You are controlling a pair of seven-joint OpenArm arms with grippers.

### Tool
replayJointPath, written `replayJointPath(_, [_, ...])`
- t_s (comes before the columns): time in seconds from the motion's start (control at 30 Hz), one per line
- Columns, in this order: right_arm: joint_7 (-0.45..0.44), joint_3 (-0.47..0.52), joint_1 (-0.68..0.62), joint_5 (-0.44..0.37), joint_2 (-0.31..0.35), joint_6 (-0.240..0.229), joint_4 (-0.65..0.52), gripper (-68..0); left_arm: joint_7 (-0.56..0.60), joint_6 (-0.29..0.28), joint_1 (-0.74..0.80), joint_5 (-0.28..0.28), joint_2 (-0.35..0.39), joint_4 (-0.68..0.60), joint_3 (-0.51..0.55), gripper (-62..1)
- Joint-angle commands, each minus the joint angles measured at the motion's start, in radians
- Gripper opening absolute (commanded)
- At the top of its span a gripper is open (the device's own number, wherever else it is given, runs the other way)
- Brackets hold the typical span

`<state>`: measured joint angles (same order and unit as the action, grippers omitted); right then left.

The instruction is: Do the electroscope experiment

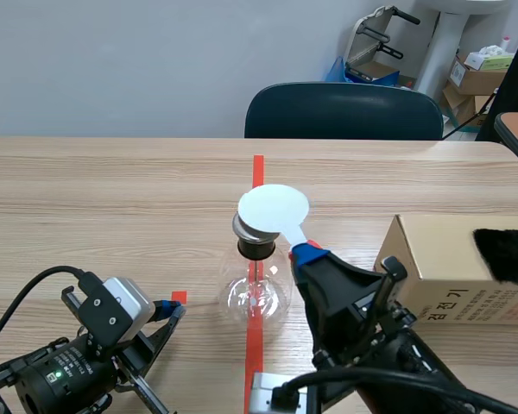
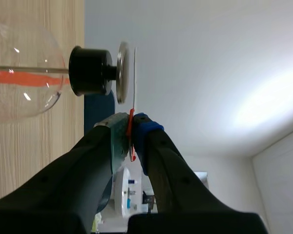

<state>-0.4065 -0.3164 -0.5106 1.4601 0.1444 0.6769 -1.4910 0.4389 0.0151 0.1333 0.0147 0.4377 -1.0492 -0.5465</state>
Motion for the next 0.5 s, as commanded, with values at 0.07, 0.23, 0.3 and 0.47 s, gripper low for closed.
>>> replayJointPath(0.07, [-0.032,0.003,0.009,0.001,0.008,0.014,-0.010,-65.8,0.014,0.002,-0.001,-0.001,-0.005,-0.023,0.009,-57.8])
replayJointPath(0.23, [-0.050,0.003,0.009,0.001,0.008,0.014,-0.010,-65.8,0.014,0.002,-0.001,-0.001,-0.005,-0.023,0.009,-57.7])
replayJointPath(0.3, [-0.050,0.003,0.009,0.001,0.008,0.014,-0.010,-65.8,0.014,0.002,-0.001,-0.001,-0.005,-0.023,0.009,-57.7])
replayJointPath(0.47, [-0.049,0.003,0.009,0.001,0.008,0.014,-0.010,-65.8,0.014,0.002,-0.001,-0.001,-0.005,-0.023,0.009,-57.8])
